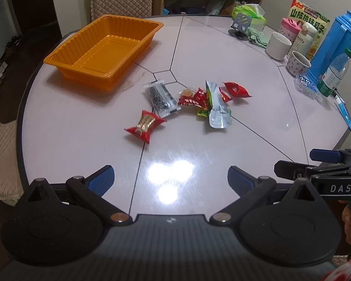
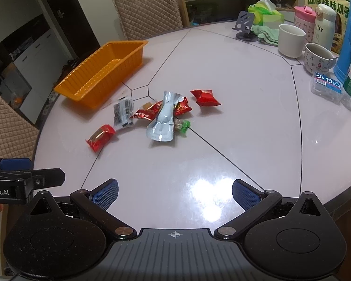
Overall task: Organize snacks
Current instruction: 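Reach the left tool to the red candy wrapper and close on it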
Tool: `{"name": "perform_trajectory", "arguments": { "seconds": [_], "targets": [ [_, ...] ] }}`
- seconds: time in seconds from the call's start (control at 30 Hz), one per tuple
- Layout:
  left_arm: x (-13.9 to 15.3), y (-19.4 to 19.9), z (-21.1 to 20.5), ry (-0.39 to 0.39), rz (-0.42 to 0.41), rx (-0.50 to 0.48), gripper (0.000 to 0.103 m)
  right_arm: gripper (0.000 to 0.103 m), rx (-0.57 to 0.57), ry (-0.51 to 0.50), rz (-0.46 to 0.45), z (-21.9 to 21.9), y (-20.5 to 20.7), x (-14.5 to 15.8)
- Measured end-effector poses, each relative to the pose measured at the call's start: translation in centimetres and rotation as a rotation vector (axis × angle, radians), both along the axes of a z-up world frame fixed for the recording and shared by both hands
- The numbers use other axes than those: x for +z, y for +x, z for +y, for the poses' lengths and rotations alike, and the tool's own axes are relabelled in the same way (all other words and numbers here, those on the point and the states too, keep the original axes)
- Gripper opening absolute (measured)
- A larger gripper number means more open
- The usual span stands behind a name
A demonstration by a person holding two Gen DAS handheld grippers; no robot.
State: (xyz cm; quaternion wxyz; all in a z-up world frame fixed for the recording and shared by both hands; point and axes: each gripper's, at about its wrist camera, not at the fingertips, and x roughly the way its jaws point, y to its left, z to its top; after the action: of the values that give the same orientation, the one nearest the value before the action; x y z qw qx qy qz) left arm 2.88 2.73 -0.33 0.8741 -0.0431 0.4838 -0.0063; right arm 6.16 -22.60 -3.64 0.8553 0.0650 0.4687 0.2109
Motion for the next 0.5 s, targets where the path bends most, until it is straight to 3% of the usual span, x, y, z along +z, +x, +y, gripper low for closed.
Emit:
{"name": "perform_trajectory", "arguments": {
  "seconds": [0.33, 0.5],
  "targets": [
    [-2.4, 3.0, 1.5, 0.07, -0.072, -0.094, 0.097, 0.103, -0.059, 0.015, 0.011, 0.4, 1.6, -1.6],
    [-4.0, 5.0, 2.2, 0.085, -0.073, -0.138, 0.089, 0.103, -0.093, 0.013, 0.023, 0.2, 2.4, -2.0]
  ]
}}
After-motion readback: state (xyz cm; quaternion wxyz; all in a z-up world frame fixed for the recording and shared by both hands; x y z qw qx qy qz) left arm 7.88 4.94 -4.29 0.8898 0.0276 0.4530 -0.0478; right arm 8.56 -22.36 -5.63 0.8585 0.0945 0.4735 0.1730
